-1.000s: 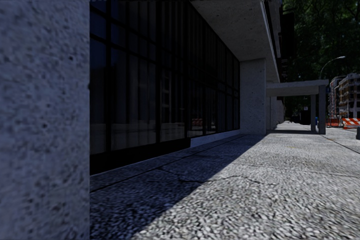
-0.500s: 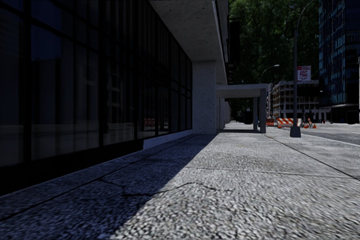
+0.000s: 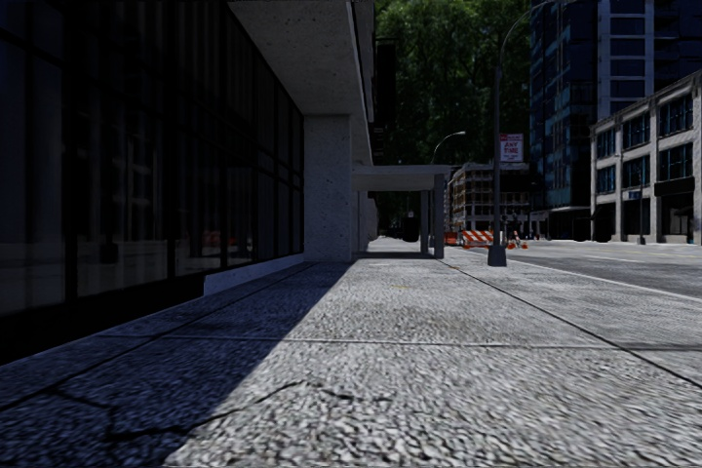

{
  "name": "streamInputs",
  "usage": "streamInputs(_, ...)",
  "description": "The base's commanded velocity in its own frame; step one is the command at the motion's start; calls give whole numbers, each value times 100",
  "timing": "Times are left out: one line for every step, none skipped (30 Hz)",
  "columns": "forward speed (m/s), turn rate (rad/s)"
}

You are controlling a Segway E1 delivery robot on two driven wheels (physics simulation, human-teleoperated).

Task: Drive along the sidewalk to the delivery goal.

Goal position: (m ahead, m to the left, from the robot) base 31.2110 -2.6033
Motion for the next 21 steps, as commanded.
streamInputs(89,0)
streamInputs(95,0)
streamInputs(100,0)
streamInputs(102,0)
streamInputs(102,0)
streamInputs(105,0)
streamInputs(114,0)
streamInputs(114,0)
streamInputs(194,0)
streamInputs(200,0)
streamInputs(200,0)
streamInputs(200,0)
streamInputs(200,0)
streamInputs(200,0)
streamInputs(200,0)
streamInputs(200,0)
streamInputs(200,0)
streamInputs(200,0)
streamInputs(200,0)
streamInputs(200,0)
streamInputs(200,0)
